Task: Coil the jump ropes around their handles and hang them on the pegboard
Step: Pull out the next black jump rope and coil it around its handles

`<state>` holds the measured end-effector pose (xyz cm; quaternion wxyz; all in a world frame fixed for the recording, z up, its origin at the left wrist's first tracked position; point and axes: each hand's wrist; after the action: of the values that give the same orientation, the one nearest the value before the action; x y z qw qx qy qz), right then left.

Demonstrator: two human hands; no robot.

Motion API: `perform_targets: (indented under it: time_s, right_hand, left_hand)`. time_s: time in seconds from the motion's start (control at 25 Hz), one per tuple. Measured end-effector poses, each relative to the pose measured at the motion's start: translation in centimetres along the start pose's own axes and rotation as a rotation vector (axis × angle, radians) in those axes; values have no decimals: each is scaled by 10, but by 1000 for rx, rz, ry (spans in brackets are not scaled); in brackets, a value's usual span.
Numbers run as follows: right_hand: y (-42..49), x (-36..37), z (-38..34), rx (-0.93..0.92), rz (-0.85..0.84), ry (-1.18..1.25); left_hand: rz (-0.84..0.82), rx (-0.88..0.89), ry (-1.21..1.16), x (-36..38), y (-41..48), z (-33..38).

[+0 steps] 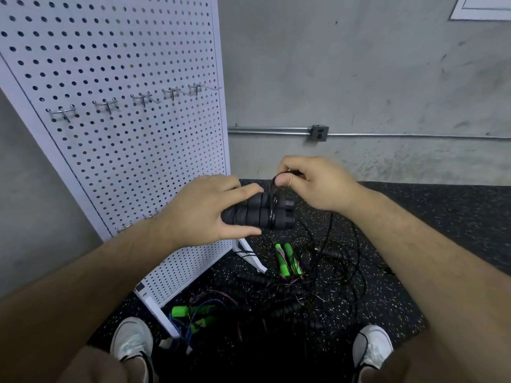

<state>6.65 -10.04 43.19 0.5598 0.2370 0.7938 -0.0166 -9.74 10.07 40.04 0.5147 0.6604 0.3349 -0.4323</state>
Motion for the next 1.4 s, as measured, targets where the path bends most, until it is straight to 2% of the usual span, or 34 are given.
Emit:
perform_targets:
  time_s: [0.16,0.24,0.36,0.6,0.76,0.96,1.08,1.2,1.4]
  right_hand:
    - [0,23,3,60,-157,397]
    - [1,33,-10,138,-182,597]
    - [-5,55,-27,223,-214,476]
    - [-27,69,-63,164,-336,334]
    - [-35,35,-84,75,-186,201]
    - [-26,8,-69,-5,79,-238]
    - [-11,1,-47,3,114,-197]
    - [-4,-4,-18,41,21,-141]
    - [1,2,5,39,-13,305]
  left_hand:
    - [58,-1,-28,-8,-3,12]
    - [90,-73,-39,-13,-2,12]
    - [86,-169,63,-15,1,-1]
    - [-47,-330,313,-5,-9,-52]
    - [-76,-273,342,5,-14,-58]
    - [-94,-97,278,15,-14,-38]
    - [-73,7,226,15,-11,-20]
    - [-45,55,116,7,-9,3]
    - [-85,-34,-104,-13,-12,23]
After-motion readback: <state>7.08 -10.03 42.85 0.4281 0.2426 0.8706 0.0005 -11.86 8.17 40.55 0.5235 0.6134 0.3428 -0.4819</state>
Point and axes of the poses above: each hand's wrist, its own y-axis towards the middle knuckle, its own x-axis out of the palm, z = x × y, and after that the axes turned 6 degrees about -z, right-handed
